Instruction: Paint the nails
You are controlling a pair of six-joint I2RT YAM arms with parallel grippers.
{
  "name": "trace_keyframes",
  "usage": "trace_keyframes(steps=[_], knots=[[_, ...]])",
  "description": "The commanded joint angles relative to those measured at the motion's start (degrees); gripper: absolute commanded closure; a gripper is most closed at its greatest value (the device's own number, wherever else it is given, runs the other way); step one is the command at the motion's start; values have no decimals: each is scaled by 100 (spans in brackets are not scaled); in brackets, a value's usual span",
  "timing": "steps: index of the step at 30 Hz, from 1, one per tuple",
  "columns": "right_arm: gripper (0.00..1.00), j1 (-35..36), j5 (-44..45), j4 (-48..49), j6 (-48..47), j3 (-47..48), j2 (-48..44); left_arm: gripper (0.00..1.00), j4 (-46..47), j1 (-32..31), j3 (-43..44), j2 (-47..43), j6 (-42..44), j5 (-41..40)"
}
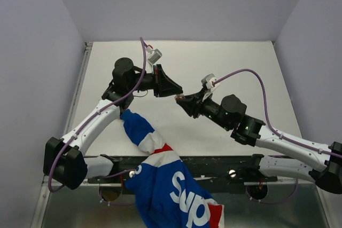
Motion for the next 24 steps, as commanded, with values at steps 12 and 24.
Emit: trace_keyframes(steps=[12, 24], knots=[[99, 23, 553, 660, 45, -186, -409, 96, 710, -390, -397, -183, -291, -501], [99, 23, 324, 722, -87, -283, -550, 27, 701, -408, -318, -280, -230, -791]])
